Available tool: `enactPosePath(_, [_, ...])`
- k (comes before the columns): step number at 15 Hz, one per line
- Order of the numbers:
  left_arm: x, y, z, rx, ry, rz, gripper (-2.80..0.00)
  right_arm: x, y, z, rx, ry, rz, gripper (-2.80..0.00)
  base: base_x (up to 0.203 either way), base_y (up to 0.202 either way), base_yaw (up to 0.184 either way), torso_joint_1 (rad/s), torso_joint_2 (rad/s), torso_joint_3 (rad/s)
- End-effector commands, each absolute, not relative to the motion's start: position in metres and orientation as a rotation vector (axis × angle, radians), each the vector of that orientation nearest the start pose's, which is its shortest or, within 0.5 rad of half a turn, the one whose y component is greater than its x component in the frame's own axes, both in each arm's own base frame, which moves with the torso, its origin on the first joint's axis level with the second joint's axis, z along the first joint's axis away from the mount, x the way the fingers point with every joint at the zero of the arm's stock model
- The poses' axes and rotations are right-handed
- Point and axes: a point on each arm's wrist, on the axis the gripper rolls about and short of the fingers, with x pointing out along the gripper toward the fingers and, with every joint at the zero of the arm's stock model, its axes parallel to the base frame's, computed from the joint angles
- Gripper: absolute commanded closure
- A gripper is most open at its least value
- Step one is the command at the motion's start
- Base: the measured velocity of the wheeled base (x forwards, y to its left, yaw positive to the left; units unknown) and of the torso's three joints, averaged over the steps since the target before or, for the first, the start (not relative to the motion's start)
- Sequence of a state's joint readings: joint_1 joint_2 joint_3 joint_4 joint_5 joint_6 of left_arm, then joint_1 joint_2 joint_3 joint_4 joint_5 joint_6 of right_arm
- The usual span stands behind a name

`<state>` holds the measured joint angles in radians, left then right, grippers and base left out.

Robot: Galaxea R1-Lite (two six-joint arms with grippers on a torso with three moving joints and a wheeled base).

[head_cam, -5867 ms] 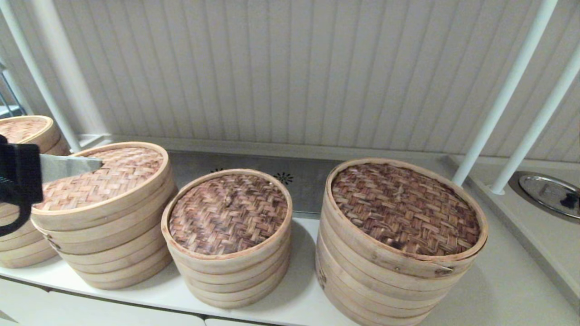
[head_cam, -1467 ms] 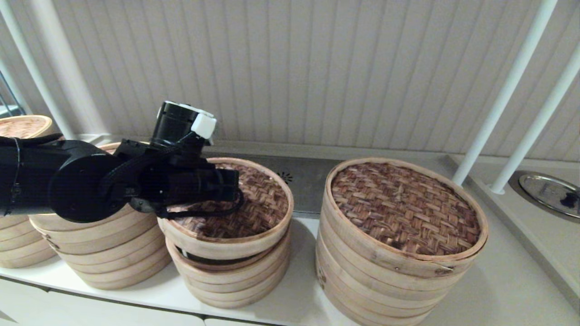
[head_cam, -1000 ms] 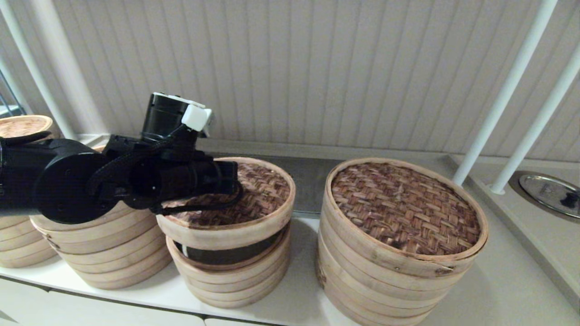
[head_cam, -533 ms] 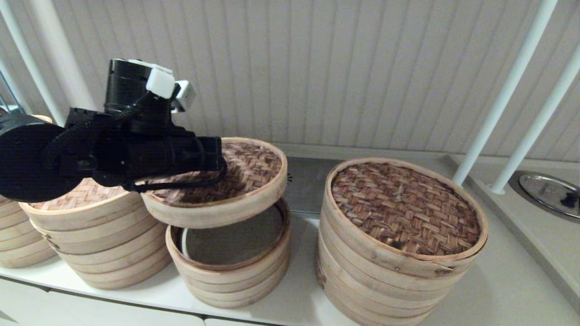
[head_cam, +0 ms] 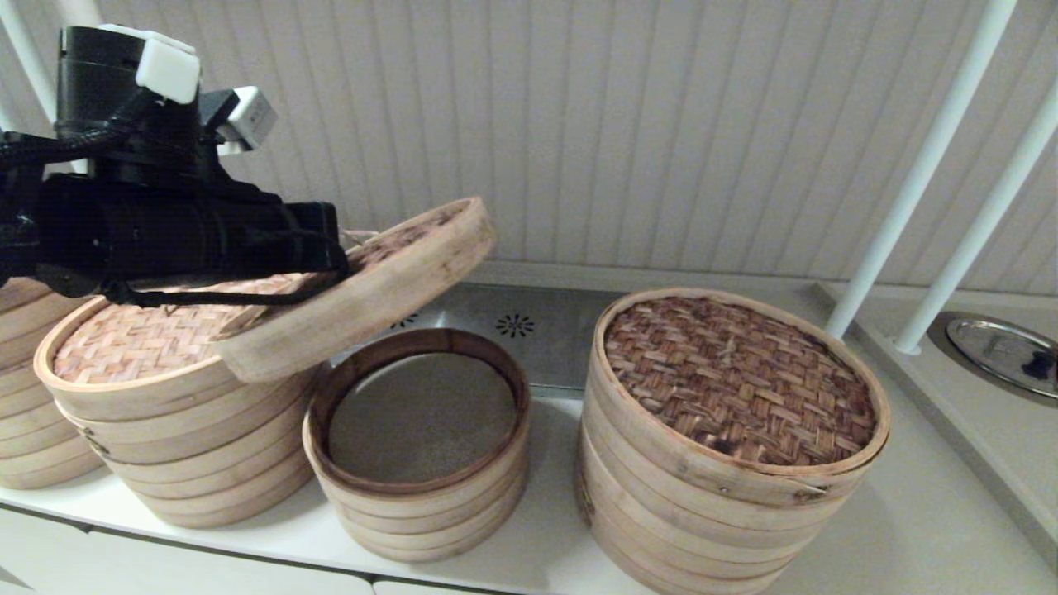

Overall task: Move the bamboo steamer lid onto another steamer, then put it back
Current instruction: Put the steamer

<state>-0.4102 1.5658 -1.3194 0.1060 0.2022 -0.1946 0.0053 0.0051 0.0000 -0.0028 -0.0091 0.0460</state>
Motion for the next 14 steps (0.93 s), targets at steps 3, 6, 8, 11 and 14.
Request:
enactPosePath(3, [0.250, -0.094, 0.311, -0.071, 0.306, -0.149, 0.00, -0.022, 0.000, 0.075, 0.046, 0.005, -0.003, 0.00, 0.000, 0.000, 0.000, 0.000, 0.00, 0.000])
enactPosePath(6, [0.249, -0.095, 0.314, -0.074, 0.295, -0.153, 0.00, -0.022, 0.000, 0.075, 0.046, 0.005, -0.003, 0.00, 0.000, 0.000, 0.000, 0.000, 0.00, 0.000])
enactPosePath(8, [0.249, -0.097, 0.317, -0.076, 0.284, -0.165, 0.00, -0.022, 0.000, 0.075, 0.046, 0.005, -0.003, 0.00, 0.000, 0.000, 0.000, 0.000, 0.00, 0.000])
enactPosePath(11, [0.245, -0.106, 0.321, -0.077, 0.270, -0.204, 0.00, -0.022, 0.000, 0.075, 0.046, 0.005, -0.003, 0.00, 0.000, 0.000, 0.000, 0.000, 0.00, 0.000])
enactPosePath(14, [0.243, -0.111, 0.321, -0.083, 0.275, -0.272, 0.00, -0.022, 0.000, 0.075, 0.046, 0.005, -0.003, 0.00, 0.000, 0.000, 0.000, 0.000, 0.00, 0.000])
